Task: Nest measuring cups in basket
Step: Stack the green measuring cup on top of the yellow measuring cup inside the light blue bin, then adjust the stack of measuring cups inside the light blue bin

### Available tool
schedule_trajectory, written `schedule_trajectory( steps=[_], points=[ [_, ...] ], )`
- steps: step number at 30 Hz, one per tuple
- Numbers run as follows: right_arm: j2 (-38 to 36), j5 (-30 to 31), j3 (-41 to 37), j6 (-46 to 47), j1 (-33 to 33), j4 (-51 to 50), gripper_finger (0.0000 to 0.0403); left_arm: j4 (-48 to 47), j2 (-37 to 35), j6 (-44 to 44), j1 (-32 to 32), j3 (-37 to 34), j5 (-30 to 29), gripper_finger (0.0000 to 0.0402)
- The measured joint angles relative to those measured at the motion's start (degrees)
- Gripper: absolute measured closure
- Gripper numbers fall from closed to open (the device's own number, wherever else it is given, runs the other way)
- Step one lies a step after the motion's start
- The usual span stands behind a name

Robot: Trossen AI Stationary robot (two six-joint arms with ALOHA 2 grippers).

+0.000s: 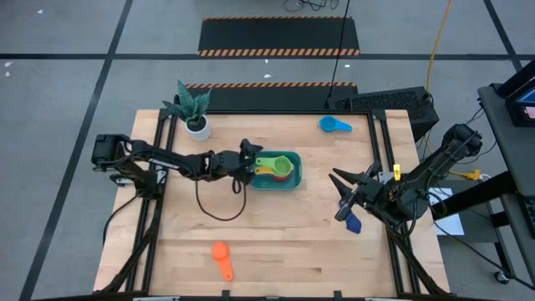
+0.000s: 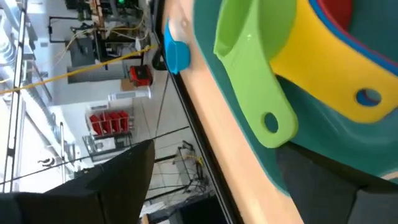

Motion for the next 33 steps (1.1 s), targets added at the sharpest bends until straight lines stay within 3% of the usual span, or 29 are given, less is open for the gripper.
schedule_trajectory(
  steps=[5, 18, 22, 33],
  points=[
    [0.0, 0.0, 0.0, 0.0, 0.0, 0.0, 0.0328, -0.1, -0.1, -1.8, -0.7, 0.0, 3.4, 0.0066],
    [0.0, 0.0, 0.0, -0.5, 1.0, 0.0, 0.0328, -6.1, -3.7, -5.3, -1.3, 0.0, 2.3, 0.0066],
    [0.0, 0.0, 0.0, -0.7, 1.0, -0.2, 0.0328, -9.3, -6.9, -8.1, -1.6, 0.0, 6.6, 0.0066],
    [0.0, 0.0, 0.0, -0.3, 1.0, -0.4, 0.0328, -7.4, -8.7, -13.8, -1.7, 0.0, 9.1, 0.0066]
  ],
)
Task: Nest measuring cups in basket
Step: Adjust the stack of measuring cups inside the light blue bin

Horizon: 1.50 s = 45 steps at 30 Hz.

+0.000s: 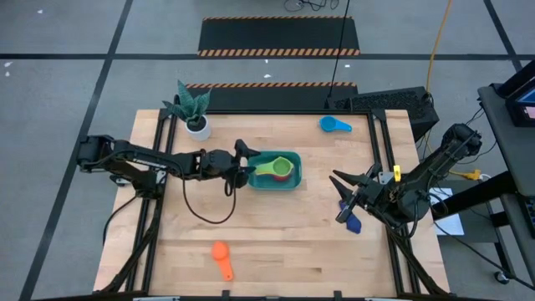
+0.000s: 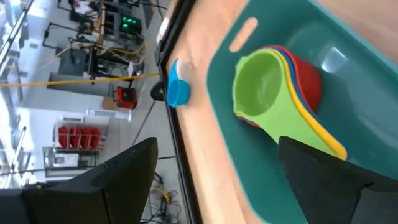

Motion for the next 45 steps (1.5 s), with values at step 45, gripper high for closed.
schedule_trajectory(
  steps=[45],
  points=[
    [13.1, -16.5, 0.0, 25.9, 1.0, 0.0, 0.0328, 0.8, 0.0, -50.3, -31.7, 4.3, -7.7, 0.0067]
  ],
)
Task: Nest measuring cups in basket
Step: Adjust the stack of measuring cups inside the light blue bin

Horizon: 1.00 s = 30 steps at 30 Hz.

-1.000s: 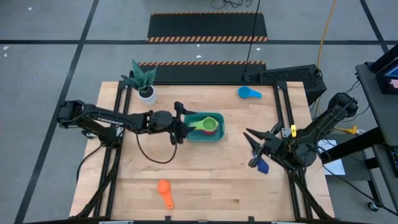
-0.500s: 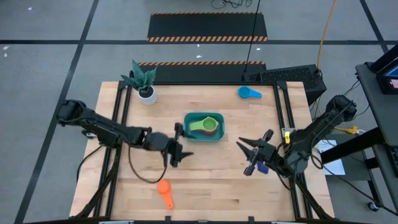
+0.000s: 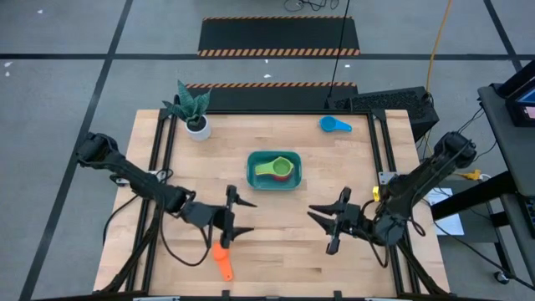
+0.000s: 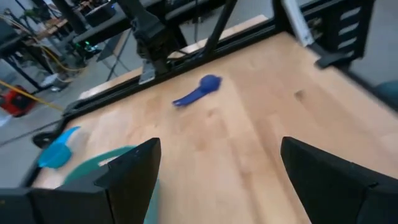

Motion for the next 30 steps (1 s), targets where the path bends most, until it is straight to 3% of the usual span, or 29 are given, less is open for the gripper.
schedule_trajectory(
  steps=[4, 10, 16, 21, 24, 30],
  points=[
    [0.7, 0.0, 0.0, 1.3, 0.5, 0.4, 0.0328, 0.3, 0.0, -3.7, -2.6, 0.0, -3.0, 0.0067],
    [0.7, -1.5, 0.0, 3.1, 0.5, -0.1, 0.0328, 0.3, 0.0, -8.0, -5.1, 0.0, -13.5, 0.0066],
    [0.8, -2.8, 0.0, 3.2, 0.6, 0.0, 0.0328, -7.4, 0.1, -9.8, -2.8, 4.5, -13.8, 0.0066],
    [0.5, -2.7, 0.0, 0.7, 0.3, 0.2, 0.0328, -19.6, 1.8, -9.6, 2.9, 11.2, -12.4, 0.0066],
    [-0.8, -2.5, 0.0, -2.1, -0.4, 0.2, 0.0328, -23.0, 2.4, -8.1, 7.3, 13.8, -8.6, 0.0066],
    [-2.9, 7.1, 0.0, -11.1, -0.5, -3.1, 0.0328, -23.9, 3.4, -10.1, 15.5, 14.2, 0.4, 0.0066]
  ],
)
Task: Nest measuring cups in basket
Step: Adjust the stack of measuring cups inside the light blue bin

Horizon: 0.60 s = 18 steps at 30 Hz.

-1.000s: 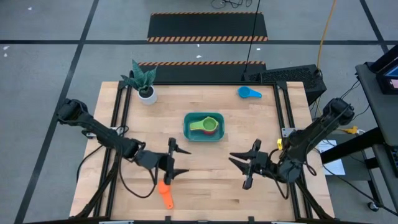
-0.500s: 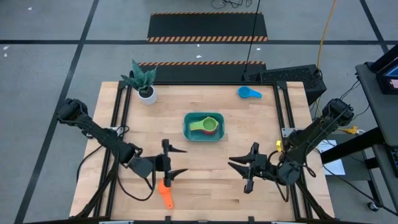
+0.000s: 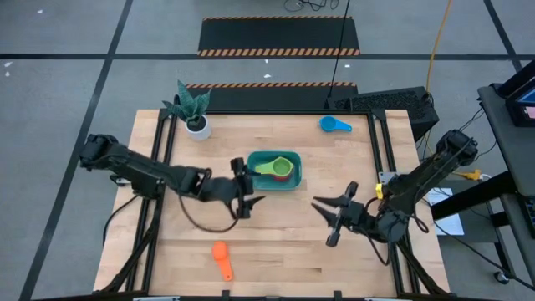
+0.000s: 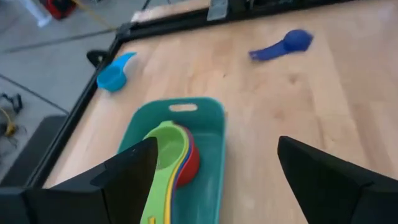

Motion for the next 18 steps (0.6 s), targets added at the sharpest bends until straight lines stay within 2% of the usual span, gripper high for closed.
schedule_trajectory(
  steps=[3, 6, 12, 18],
  points=[
    [-0.5, 6.2, 0.0, -5.5, -0.1, -0.8, 0.0328, -2.5, 1.4, 2.4, 2.5, -0.1, 1.3, 0.0066],
    [-0.8, 9.3, 0.0, -9.4, -1.0, -0.6, 0.0328, -2.1, 3.0, 4.7, 4.5, -0.1, 1.9, 0.0066],
    [-0.8, 9.6, 0.0, -10.9, -4.0, -2.2, 0.0328, -0.4, 6.4, 6.3, 8.7, -0.1, 9.4, 0.0066],
    [-0.8, 9.5, 0.0, -10.1, -5.5, -7.0, 0.0328, 0.0, 8.3, 6.1, 11.9, 0.1, 10.4, 0.0066]
  ],
)
